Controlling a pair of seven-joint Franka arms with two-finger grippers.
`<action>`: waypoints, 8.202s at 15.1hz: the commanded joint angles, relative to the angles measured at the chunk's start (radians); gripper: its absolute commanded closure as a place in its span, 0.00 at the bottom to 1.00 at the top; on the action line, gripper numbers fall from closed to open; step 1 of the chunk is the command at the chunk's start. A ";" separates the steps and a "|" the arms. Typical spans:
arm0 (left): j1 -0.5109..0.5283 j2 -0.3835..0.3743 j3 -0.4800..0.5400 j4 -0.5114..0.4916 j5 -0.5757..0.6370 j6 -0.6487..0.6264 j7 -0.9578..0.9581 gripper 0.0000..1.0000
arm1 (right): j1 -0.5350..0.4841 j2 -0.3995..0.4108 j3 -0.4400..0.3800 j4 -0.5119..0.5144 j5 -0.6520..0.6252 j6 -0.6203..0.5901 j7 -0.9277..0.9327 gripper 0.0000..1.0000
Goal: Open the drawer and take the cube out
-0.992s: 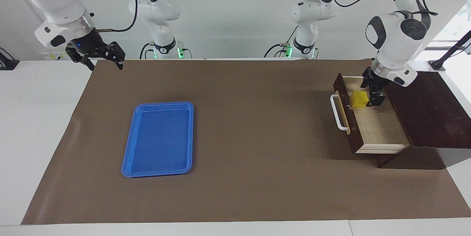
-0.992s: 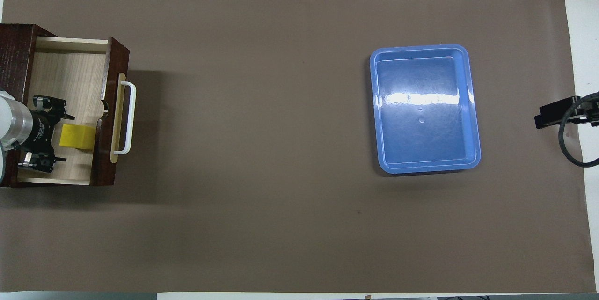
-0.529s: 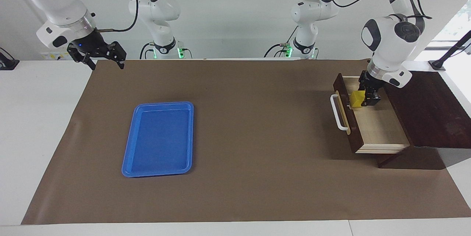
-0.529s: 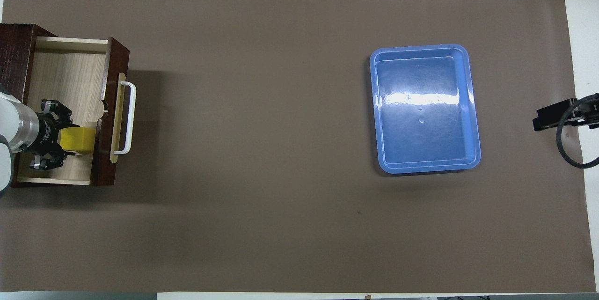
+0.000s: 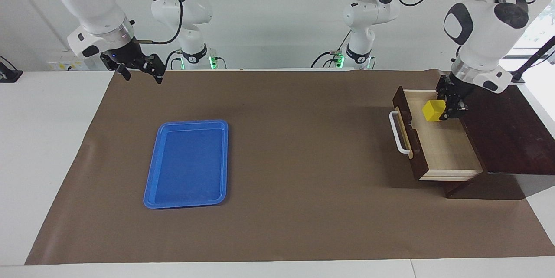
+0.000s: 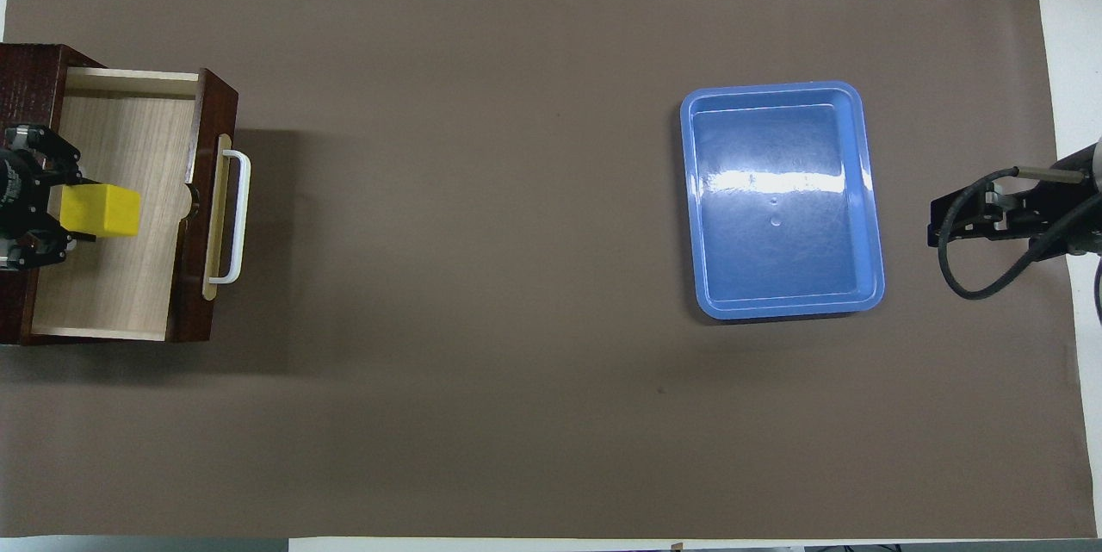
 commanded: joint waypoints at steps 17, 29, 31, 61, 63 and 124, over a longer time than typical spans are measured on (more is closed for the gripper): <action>-0.627 0.122 0.000 0.011 -0.061 0.102 -0.855 1.00 | 0.127 0.094 0.099 -0.218 0.504 0.321 0.952 0.00; -0.633 0.144 0.000 0.013 -0.061 0.103 -0.855 1.00 | 0.329 0.241 0.099 -0.262 0.828 0.645 1.151 0.00; -0.633 0.144 0.000 0.013 -0.061 0.106 -0.853 1.00 | 0.346 0.284 0.099 -0.232 0.848 0.685 1.160 0.00; -0.633 0.133 0.000 -0.023 -0.059 0.141 -0.836 1.00 | 0.492 0.404 0.101 -0.089 0.851 0.852 1.269 0.72; -0.633 0.133 0.000 -0.023 -0.059 0.141 -0.836 1.00 | 0.486 0.404 0.101 -0.088 0.853 0.843 1.267 1.00; -0.076 -0.051 -0.012 -0.047 0.013 -0.090 0.625 0.00 | -0.120 0.445 0.027 -0.319 0.639 0.627 0.666 0.44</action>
